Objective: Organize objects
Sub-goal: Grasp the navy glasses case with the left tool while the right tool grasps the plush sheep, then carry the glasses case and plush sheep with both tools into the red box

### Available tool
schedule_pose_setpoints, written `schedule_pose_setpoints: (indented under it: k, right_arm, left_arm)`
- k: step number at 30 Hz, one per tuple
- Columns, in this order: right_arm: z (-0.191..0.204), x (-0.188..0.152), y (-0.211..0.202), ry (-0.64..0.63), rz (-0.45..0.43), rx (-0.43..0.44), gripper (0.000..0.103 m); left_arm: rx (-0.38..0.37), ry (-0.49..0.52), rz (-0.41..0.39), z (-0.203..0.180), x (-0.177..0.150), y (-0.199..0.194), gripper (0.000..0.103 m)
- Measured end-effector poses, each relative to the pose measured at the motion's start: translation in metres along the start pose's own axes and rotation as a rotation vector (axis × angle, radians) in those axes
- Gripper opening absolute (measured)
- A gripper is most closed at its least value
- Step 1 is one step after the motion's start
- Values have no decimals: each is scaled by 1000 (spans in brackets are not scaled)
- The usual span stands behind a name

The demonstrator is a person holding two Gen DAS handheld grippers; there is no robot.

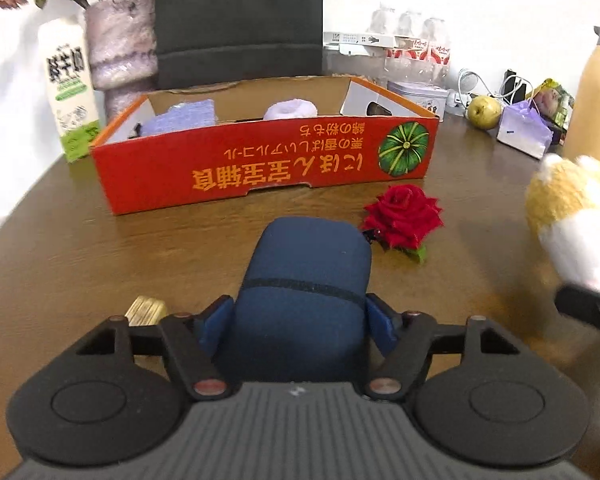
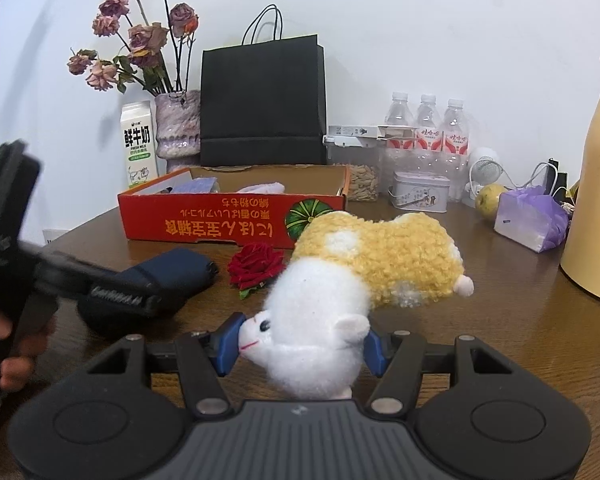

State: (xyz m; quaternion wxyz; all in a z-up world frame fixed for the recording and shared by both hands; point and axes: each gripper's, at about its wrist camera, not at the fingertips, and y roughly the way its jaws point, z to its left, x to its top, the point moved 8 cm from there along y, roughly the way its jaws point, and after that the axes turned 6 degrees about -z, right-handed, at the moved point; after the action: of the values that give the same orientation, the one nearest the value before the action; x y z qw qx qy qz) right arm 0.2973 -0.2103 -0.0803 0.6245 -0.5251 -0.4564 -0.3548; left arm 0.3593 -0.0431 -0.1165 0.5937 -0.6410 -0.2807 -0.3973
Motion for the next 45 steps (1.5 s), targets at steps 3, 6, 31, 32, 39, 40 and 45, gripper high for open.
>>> schedule_pose_setpoints:
  k: [3, 6, 31, 32, 39, 40, 45]
  right_arm:
    - [-1, 1, -2, -1, -10, 0, 59]
    - [0, 2, -3, -7, -17, 4, 59]
    - [25, 3, -11, -60, -42, 72, 59]
    - [27, 3, -11, -60, -43, 74, 59]
    - [42, 18, -12, -60, -65, 109, 59]
    - [45, 23, -12, -61, -69, 115, 59]
    - [51, 45, -3, -81, -87, 119, 59]
  left_arm:
    - [8, 27, -33, -8, -7, -23, 66]
    - [14, 32, -64, -11, -14, -44, 66]
    - [125, -78, -159, 10, -13, -81, 65]
    - [125, -83, -163, 10, -12, -82, 65]
    - [143, -100, -200, 13, 7, -92, 65]
    - [143, -100, -205, 13, 10, -93, 65]
    - [154, -117, -211, 19, 30, -90, 65]
